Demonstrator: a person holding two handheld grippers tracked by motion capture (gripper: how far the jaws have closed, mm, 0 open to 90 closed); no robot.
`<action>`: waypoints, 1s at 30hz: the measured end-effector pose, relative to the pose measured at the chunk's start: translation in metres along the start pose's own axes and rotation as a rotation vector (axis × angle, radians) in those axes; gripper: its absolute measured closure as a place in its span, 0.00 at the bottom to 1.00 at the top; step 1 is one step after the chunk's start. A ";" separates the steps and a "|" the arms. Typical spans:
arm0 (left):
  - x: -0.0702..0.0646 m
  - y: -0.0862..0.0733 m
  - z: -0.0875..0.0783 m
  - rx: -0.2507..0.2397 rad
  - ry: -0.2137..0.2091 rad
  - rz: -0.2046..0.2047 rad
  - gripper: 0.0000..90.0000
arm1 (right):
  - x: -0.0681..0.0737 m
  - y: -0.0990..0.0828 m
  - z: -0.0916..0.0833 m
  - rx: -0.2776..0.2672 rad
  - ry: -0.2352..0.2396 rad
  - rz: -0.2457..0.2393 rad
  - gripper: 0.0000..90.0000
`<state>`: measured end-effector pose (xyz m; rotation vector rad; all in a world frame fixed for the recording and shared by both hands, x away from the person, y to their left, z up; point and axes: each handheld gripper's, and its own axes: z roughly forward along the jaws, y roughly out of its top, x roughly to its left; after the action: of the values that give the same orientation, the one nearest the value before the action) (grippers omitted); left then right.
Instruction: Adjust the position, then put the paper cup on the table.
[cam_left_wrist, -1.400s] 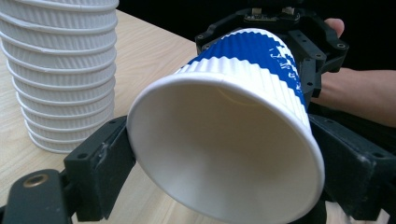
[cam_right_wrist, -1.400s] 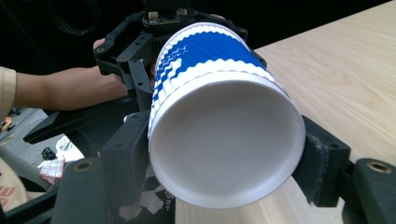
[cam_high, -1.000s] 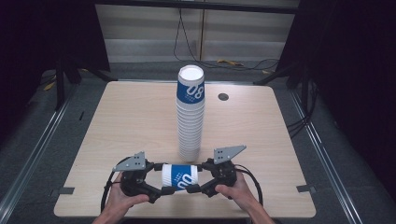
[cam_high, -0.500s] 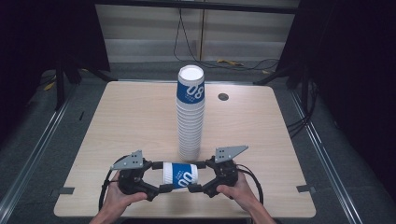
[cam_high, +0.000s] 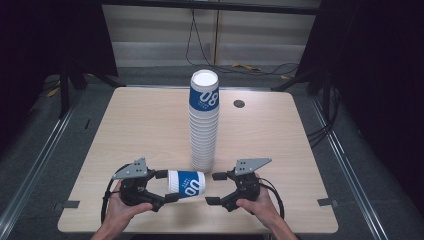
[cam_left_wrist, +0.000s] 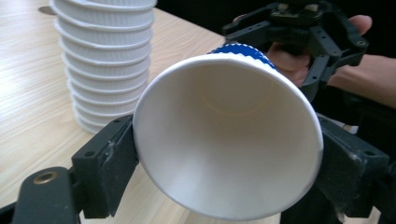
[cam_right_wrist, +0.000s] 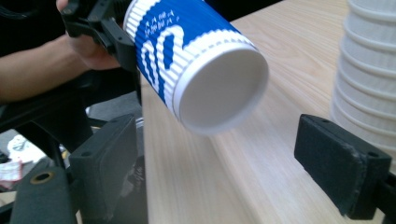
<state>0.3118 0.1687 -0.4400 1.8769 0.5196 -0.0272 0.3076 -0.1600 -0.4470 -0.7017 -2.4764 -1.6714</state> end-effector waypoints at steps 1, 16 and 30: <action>0.001 0.001 -0.002 0.018 0.027 0.004 0.17 | -0.001 -0.001 -0.003 0.004 -0.012 0.006 0.15; 0.020 0.006 -0.022 0.076 0.179 -0.029 0.17 | -0.006 -0.007 -0.021 0.034 -0.154 0.023 0.16; 0.041 0.008 -0.039 0.156 0.307 -0.071 0.17 | -0.013 -0.010 -0.029 0.028 -0.233 0.053 0.16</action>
<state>0.3430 0.2154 -0.4296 2.0267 0.8142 0.1808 0.3098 -0.1932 -0.4482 -1.0027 -2.5999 -1.6172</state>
